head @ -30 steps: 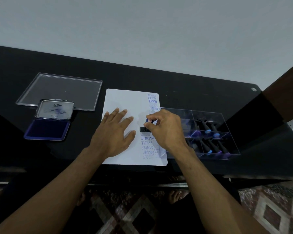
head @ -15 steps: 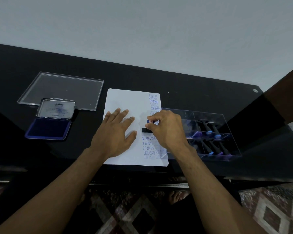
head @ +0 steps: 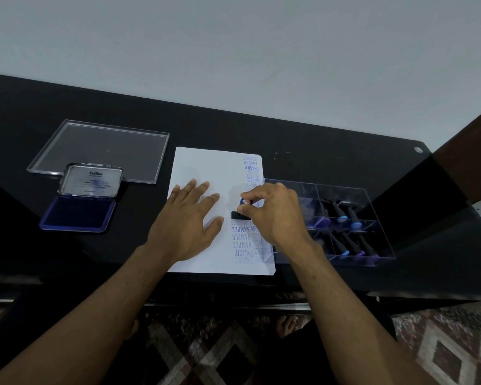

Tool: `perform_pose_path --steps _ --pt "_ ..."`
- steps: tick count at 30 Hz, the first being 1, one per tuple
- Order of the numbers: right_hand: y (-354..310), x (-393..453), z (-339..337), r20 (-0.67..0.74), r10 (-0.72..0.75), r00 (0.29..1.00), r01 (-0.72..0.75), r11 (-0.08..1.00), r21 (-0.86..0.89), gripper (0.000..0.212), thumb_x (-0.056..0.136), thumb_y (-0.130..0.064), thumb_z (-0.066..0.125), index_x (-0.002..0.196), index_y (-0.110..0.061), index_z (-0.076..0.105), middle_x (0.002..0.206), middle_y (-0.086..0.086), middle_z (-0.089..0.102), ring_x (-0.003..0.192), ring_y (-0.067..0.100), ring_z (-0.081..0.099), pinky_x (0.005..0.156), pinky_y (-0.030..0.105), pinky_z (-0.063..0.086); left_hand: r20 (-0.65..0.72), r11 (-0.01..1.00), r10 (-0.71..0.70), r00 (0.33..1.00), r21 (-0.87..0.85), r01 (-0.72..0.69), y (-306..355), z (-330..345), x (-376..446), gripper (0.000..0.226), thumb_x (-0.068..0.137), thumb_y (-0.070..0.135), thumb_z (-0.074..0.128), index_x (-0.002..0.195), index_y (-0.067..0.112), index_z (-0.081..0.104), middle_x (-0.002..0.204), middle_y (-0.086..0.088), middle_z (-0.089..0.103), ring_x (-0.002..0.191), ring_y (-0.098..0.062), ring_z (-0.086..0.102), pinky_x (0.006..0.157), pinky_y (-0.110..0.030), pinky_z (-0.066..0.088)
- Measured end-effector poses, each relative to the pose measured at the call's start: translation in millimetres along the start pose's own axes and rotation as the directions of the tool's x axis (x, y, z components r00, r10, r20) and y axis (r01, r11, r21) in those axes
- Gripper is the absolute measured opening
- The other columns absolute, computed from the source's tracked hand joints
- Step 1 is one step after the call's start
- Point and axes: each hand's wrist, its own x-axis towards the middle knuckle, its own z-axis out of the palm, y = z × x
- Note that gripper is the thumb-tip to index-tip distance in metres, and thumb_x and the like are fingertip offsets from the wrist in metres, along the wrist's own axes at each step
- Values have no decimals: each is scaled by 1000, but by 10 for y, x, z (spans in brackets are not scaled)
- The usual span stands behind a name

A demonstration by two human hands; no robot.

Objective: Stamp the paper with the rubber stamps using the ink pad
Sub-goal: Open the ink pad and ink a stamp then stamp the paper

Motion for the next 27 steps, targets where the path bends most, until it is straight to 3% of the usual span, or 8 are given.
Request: perform_pose_path --steps 6,12,18,27 --pt "11 24 35 -2 4 1000 -4 1000 18 13 83 -28 78 94 -23 78 101 -7 72 98 12 60 87 37 55 3 1000 1 1000 -3 -1 -4 10 5 75 93 69 18 150 28 44 164 -1 29 154 -24 16 124 -46 8" --pt "16 27 51 -5 20 1000 -20 999 40 23 82 -30 78 104 -23 77 105 -5 72 99 12 61 86 39 56 7 1000 -2 1000 -10 2 -2 0 9 78 92 70 15 151 28 43 165 -1 27 155 -24 14 125 -46 7" --pt "11 18 17 9 23 1000 -23 999 46 13 82 -27 79 93 -22 77 99 -8 72 97 12 61 86 36 55 4 1000 0 1000 -6 0 -4 7 -1 76 92 69 17 150 28 44 165 -1 27 155 -23 14 125 -45 7" --pt "12 32 30 10 32 999 -32 998 49 17 82 -28 79 98 -22 78 102 -6 72 98 12 61 86 38 56 5 1000 1 1000 -6 -1 -5 5 -1 76 93 69 17 151 27 44 164 -1 27 154 -24 15 125 -46 8"
